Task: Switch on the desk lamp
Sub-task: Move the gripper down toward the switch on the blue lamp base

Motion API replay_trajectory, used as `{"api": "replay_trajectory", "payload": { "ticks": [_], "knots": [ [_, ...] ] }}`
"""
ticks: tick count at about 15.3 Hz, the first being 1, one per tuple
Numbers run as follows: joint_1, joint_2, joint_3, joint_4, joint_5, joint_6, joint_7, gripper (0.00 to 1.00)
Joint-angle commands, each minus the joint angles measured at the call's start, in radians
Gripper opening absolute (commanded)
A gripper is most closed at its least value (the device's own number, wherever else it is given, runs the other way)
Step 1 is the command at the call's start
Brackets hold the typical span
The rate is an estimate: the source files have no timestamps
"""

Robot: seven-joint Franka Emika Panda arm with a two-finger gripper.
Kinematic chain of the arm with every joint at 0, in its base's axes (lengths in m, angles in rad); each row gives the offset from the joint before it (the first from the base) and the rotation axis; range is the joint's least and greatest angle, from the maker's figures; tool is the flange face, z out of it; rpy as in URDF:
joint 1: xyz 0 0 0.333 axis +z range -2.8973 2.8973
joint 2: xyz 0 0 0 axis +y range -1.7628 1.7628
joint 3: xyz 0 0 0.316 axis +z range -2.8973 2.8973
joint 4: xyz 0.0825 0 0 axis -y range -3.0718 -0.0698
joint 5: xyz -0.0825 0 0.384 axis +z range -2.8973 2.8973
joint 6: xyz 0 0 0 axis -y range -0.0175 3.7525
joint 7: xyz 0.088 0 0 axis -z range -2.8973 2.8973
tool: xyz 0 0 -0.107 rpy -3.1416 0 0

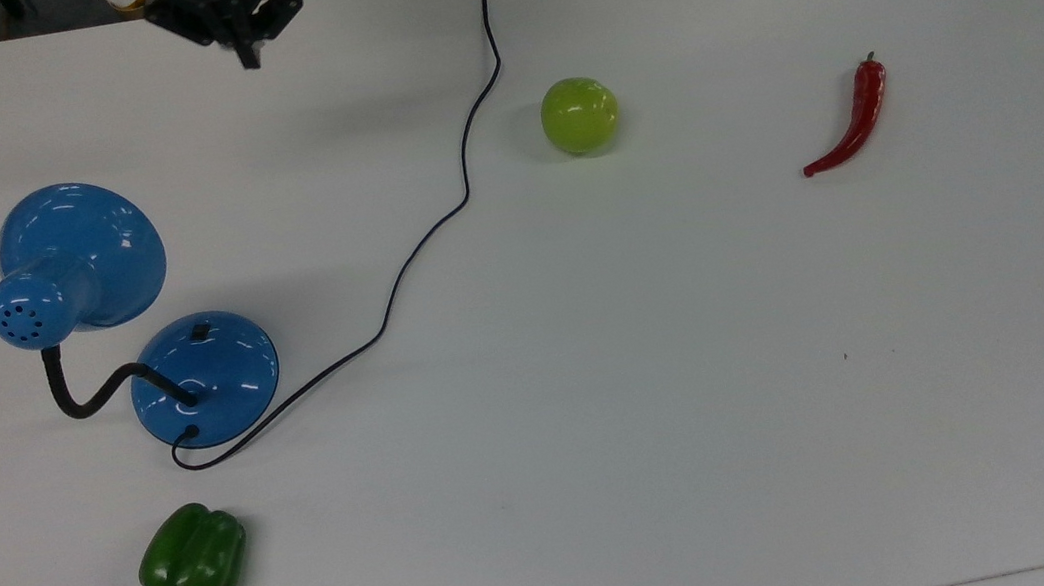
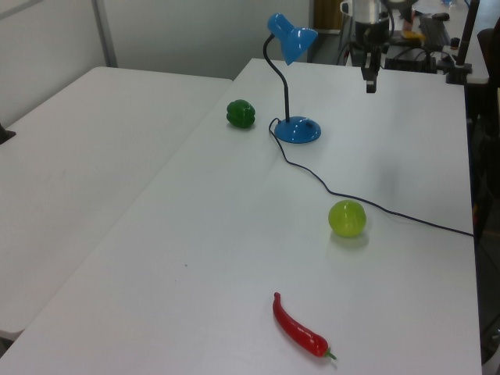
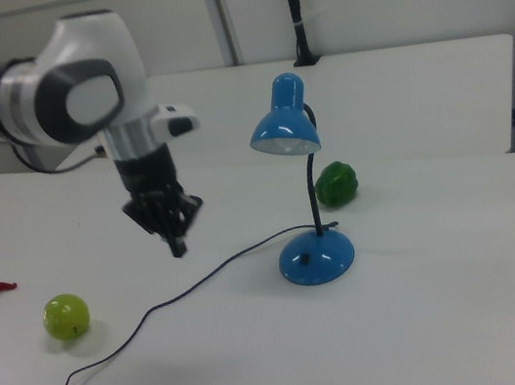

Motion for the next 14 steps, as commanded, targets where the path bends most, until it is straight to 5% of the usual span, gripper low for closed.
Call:
{"api": "replay_trajectory", "payload": {
  "ticks": [1, 8, 14],
  "knots": [
    [0.007, -0.022, -0.062, -0.126, -0.029, 0.193, -0.024, 0.00],
    [-0.015, 0.055, -0.108, -0.226, -0.006, 0.597, -0.014, 0.00],
    [-0.032, 0.170, -0.108, -0.229, 0.141, 0.870, -0.011, 0.00]
  ]
}}
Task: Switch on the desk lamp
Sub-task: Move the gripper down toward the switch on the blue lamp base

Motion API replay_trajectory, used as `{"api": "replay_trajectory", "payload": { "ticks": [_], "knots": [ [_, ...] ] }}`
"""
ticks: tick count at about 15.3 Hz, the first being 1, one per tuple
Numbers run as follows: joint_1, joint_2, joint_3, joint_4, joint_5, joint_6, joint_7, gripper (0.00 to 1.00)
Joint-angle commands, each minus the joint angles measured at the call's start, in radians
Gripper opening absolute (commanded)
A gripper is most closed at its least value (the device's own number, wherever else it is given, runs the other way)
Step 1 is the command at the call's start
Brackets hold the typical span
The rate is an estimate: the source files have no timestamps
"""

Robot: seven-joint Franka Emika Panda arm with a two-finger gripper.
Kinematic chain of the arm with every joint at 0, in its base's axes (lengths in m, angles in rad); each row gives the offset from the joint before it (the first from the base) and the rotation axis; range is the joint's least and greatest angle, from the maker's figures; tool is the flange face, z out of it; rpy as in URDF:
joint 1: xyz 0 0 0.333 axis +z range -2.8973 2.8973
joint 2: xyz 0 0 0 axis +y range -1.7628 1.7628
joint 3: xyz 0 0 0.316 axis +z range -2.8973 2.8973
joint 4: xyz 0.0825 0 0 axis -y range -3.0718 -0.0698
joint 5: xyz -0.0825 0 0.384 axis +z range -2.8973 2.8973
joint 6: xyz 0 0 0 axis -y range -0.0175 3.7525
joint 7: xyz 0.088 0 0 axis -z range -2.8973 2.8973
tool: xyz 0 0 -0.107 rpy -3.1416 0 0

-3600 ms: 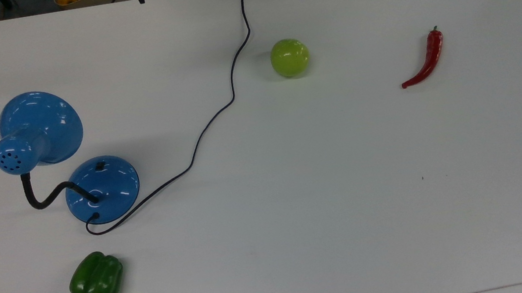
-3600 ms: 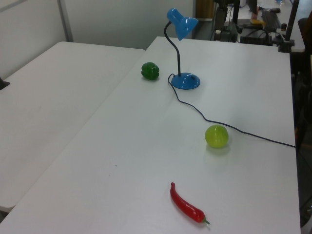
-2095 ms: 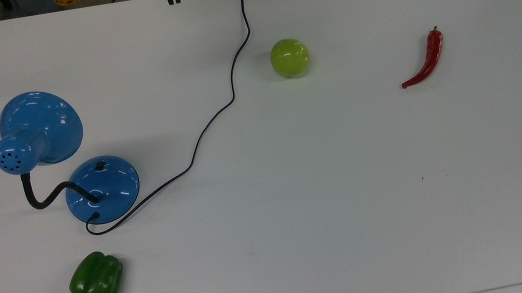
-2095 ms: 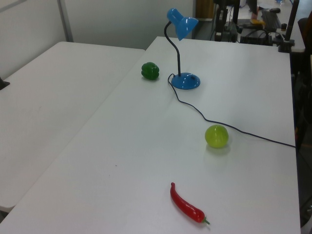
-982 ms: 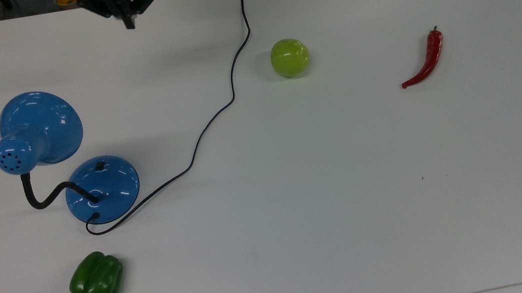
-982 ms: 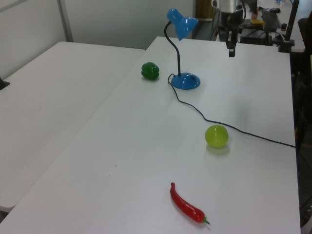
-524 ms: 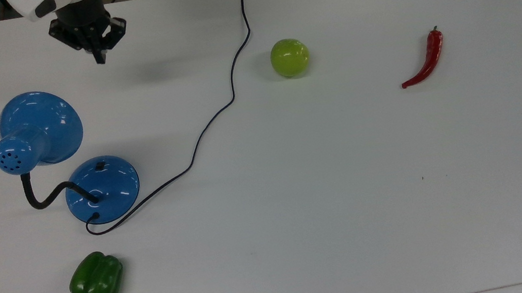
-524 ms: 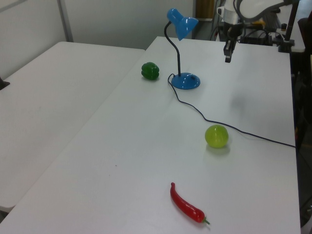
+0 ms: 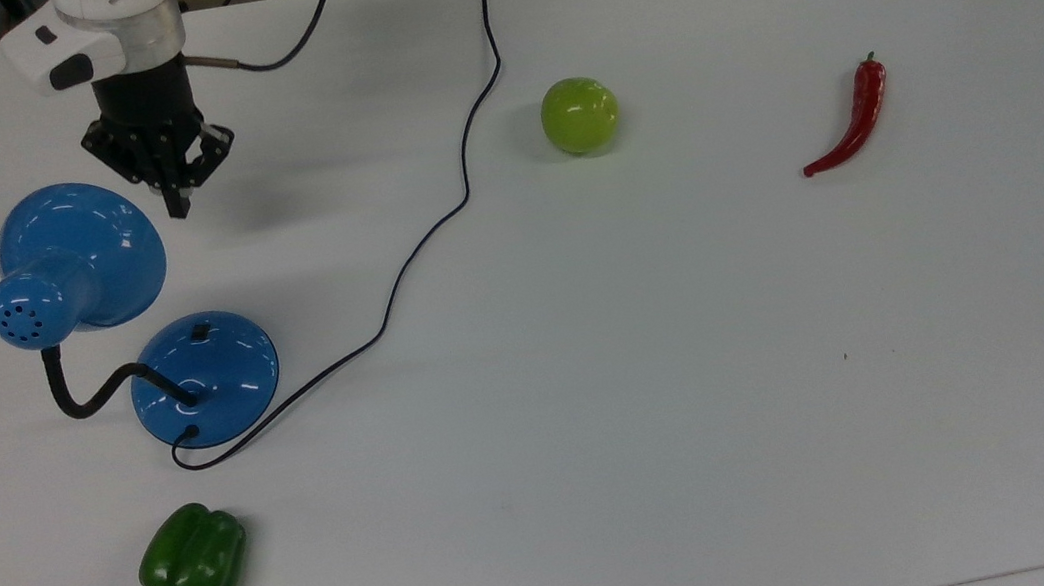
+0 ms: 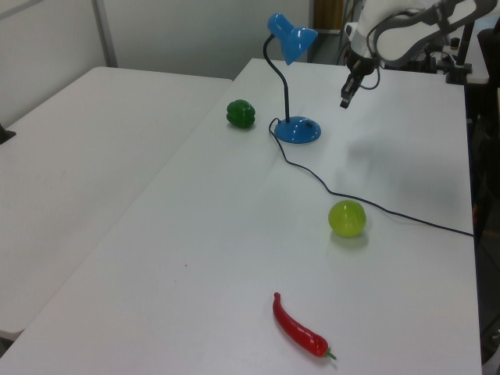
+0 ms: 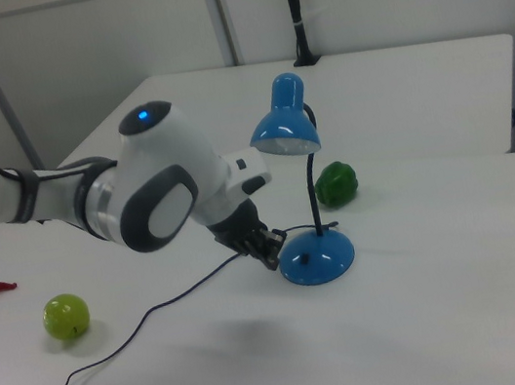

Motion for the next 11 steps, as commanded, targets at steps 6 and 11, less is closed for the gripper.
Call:
{"api": "replay_trajectory", "payload": {
  "ticks": [6, 11],
  "knots": [
    [-0.001, 0.148, -0.001, -0.012, 0.179, 0.336, 0.001, 0.00],
    [0.000, 0.204, 0.009, -0.009, 0.229, 0.442, 0.002, 0.00]
  ]
}}
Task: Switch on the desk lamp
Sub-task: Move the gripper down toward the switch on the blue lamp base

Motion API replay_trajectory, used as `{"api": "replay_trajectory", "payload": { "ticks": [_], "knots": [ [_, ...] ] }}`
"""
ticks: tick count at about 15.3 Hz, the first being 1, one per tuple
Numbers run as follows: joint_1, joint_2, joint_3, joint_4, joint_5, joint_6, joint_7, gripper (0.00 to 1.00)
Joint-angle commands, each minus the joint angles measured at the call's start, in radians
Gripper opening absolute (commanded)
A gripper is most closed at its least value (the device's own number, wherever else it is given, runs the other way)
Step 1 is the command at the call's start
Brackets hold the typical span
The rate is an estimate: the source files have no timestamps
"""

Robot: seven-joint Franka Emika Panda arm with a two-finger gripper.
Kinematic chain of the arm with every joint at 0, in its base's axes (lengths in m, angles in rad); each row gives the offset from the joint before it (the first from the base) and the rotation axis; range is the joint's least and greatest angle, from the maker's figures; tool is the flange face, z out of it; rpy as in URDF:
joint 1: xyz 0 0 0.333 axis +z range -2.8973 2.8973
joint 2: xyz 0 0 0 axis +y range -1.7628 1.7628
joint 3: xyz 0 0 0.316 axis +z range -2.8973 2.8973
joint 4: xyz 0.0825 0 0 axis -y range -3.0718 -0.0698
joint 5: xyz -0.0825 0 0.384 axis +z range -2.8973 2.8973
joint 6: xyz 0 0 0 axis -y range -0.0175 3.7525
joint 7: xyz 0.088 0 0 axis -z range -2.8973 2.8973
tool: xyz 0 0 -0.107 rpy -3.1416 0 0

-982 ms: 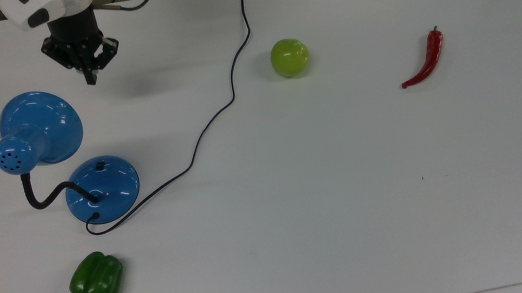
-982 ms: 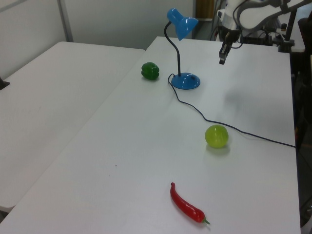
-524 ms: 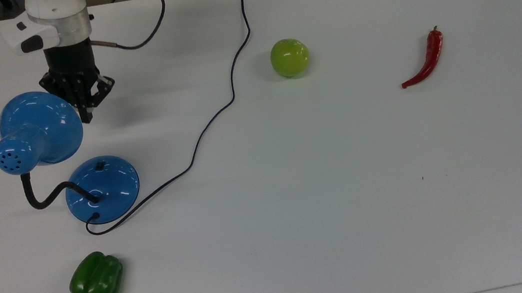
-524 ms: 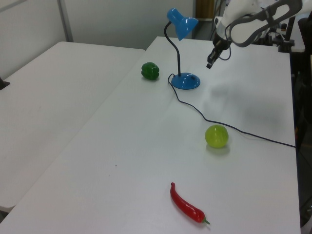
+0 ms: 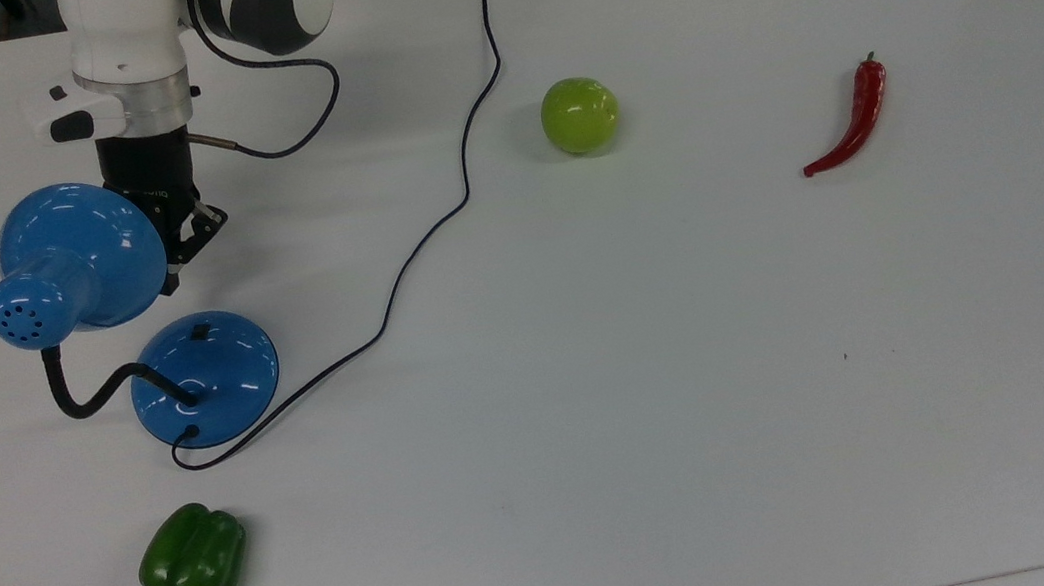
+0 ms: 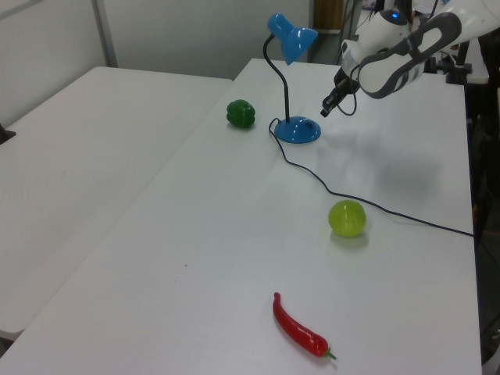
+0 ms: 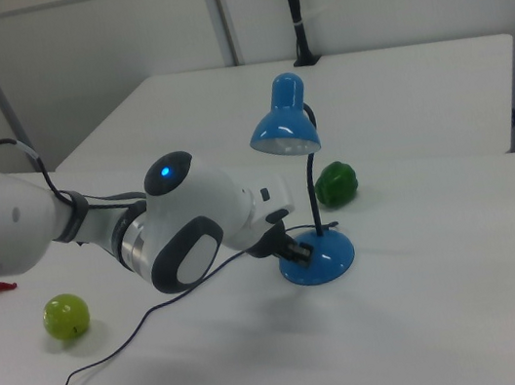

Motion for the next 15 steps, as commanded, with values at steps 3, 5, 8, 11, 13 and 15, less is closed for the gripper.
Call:
{"api": "replay_trajectory", "payload": {
  "ticks": [3, 5, 8, 11, 13, 15],
  "knots": [
    [0.007, 0.032, 0.016, 0.011, 0.080, 0.057, 0.002, 0.00],
    [0.008, 0.032, 0.029, 0.013, 0.108, 0.059, 0.001, 0.00],
    [0.008, 0.048, 0.047, 0.034, 0.134, 0.060, 0.001, 0.00],
    [0.008, 0.068, 0.049, 0.059, 0.140, 0.060, 0.001, 0.00],
    [0.008, 0.077, 0.050, 0.067, 0.145, 0.060, 0.001, 0.00],
    [0.008, 0.084, 0.050, 0.079, 0.145, 0.060, 0.001, 0.00]
  ]
}}
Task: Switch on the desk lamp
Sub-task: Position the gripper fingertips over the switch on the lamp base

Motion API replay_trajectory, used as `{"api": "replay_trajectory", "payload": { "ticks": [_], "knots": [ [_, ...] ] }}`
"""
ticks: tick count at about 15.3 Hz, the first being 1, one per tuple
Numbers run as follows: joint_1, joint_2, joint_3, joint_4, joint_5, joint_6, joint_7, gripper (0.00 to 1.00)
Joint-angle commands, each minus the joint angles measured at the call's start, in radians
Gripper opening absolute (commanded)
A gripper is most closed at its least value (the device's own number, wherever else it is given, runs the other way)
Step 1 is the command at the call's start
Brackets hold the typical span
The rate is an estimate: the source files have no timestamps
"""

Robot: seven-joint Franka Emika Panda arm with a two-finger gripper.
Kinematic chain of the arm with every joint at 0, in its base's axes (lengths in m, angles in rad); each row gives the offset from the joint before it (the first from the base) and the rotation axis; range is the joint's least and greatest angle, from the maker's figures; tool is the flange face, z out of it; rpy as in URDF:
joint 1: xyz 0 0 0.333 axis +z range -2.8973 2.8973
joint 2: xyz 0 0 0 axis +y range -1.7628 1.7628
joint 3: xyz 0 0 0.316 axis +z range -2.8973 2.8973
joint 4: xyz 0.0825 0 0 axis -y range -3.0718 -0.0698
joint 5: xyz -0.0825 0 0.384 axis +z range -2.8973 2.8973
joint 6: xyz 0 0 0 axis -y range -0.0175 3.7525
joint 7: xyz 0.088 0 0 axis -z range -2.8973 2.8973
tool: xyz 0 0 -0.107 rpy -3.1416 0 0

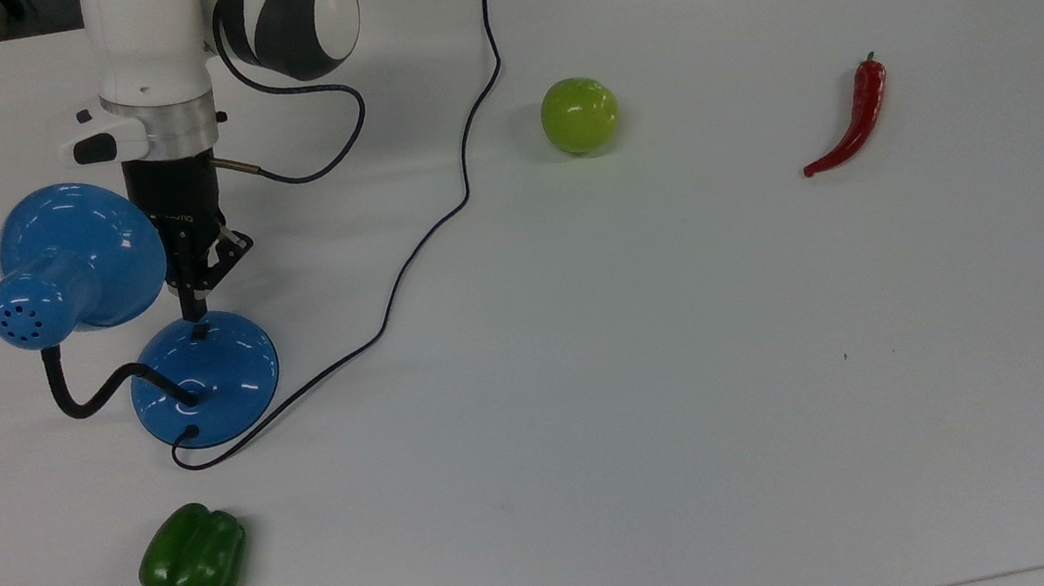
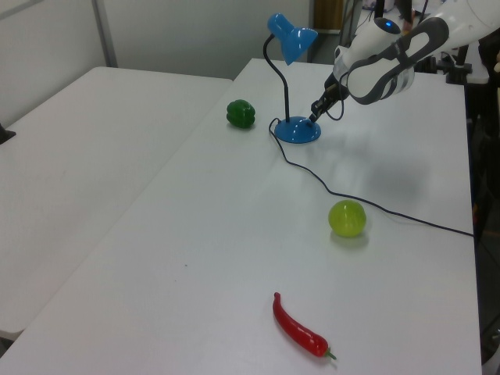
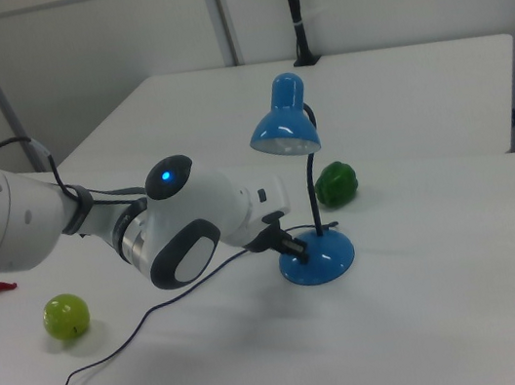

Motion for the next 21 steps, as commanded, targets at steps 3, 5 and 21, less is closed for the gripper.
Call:
{"api": "replay_trajectory", "payload": {
  "ticks": [3, 5, 21],
  "knots": [
    [0.005, 0.034, 0.003, 0.036, 0.027, 0.021, 0.000, 0.00],
    [0.005, 0.040, 0.003, 0.043, 0.027, 0.021, 0.000, 0.00],
    [0.004, 0.063, 0.003, 0.057, 0.025, 0.021, 0.000, 0.00]
  ]
}}
